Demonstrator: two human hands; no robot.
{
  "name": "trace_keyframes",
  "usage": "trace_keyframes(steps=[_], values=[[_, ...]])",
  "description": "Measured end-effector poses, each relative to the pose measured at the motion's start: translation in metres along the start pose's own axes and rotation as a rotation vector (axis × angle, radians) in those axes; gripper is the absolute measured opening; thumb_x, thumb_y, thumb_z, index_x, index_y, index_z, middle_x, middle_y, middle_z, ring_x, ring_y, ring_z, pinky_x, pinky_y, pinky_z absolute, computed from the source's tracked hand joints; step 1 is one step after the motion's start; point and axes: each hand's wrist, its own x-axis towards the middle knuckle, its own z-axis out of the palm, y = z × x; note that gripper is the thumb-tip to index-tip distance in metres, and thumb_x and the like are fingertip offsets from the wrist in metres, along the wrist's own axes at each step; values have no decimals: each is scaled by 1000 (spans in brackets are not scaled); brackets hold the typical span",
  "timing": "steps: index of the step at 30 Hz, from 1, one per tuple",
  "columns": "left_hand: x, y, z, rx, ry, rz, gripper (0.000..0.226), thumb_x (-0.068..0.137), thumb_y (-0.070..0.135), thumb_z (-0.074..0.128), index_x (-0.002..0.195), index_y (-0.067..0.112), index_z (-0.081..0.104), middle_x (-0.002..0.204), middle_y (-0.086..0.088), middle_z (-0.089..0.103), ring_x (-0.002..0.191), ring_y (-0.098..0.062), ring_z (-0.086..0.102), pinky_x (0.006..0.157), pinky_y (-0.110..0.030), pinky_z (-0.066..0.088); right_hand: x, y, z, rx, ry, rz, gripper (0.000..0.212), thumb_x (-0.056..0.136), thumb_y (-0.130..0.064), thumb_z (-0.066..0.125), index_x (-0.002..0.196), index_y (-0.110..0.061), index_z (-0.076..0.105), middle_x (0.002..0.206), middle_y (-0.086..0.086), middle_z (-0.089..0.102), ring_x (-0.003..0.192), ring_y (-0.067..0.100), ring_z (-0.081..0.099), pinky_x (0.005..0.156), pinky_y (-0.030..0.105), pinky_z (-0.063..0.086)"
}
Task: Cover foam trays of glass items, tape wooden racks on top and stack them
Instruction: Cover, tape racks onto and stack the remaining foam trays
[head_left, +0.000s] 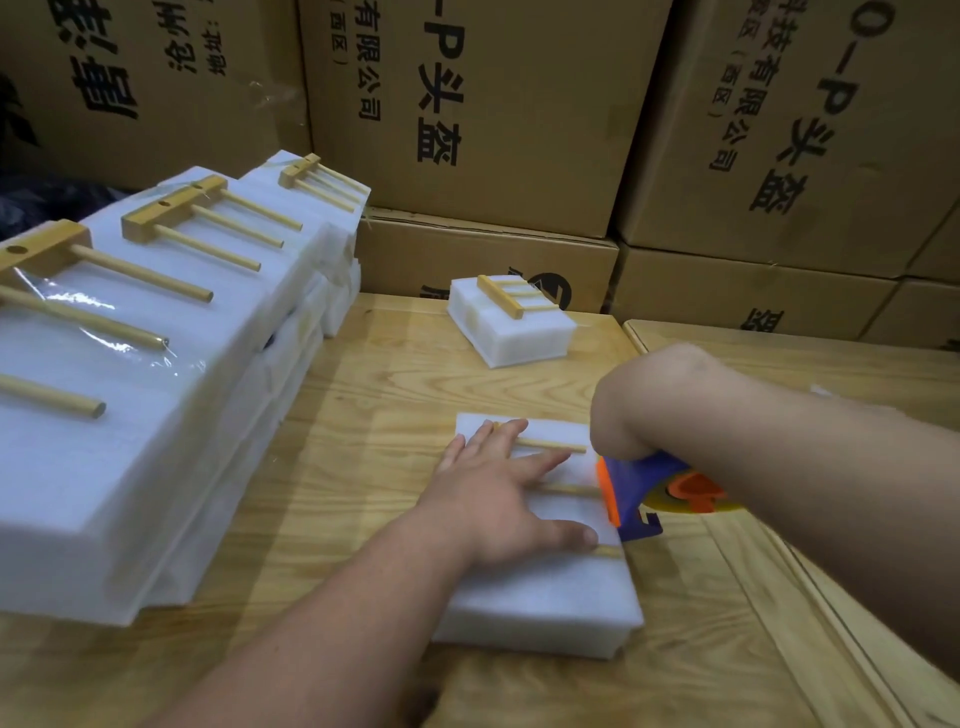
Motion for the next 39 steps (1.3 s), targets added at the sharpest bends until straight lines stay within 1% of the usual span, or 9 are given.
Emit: trace_keyframes(steps=[9,13,18,24,27,30,34,37,39], values=[[0,1,-1,33,-14,6,84,65,91,54,142,69,28,167,17,-3,155,-15,-14,122,-45,-13,-3,-18,21,-91,187,32,17,89,-28,54,103,-22,63,86,-1,58,73,22,57,62,32,46],[-3,1,0,-51,-56,-6,83,56,94,53,134,72,38,164,25,-7,153,-11,-19,124,-51,1,-4,-24,68,-49,369,-28,26,96,-15,47,112,-23,66,109,-6,66,104,24,65,76,33,45],[-2,1,-3,-83,-70,-26,86,54,94,56,136,70,38,163,29,-8,152,-9,-20,124,-53,11,20,36,77,229,445,220,20,98,-23,42,85,-24,57,72,-3,55,60,18,51,54,30,36],[-3,0,-1,-87,-63,-25,83,59,92,58,136,70,39,163,28,-10,152,-7,-20,125,-50,10,18,49,148,469,692,459,55,101,-59,23,71,-20,49,53,-4,44,44,16,40,46,24,23],[-4,1,-2,-90,-57,-26,84,60,92,57,138,68,38,164,28,-11,152,-6,-21,124,-50,11,10,30,179,485,615,484,54,99,-60,23,89,-21,59,63,-4,57,61,25,60,50,28,31],[-5,1,-3,-88,-66,-35,83,63,91,57,140,67,37,164,27,-13,152,-6,-21,124,-52,10,0,20,189,543,664,507,45,97,-55,38,101,-18,64,93,2,70,90,28,65,72,36,43],[-5,2,-5,-67,-82,-37,83,70,89,53,145,68,25,165,23,-16,152,-9,-22,124,-54,7,-17,-3,181,1243,949,332,40,97,-28,58,134,-14,61,143,2,55,133,21,48,108,39,38],[-4,4,-5,-24,-49,-45,75,84,85,38,149,66,5,166,18,-20,152,-12,-23,124,-53,0,-34,-40,164,1833,749,-42,49,100,-16,60,148,-22,49,155,-13,43,142,-1,36,118,28,29],[-3,7,-5,7,-34,-55,69,91,79,32,150,64,1,166,15,-23,152,-12,-25,124,-53,-3,-39,-59,162,1974,586,-181,55,100,-11,59,152,-20,42,158,-15,36,143,-4,33,114,18,27]])
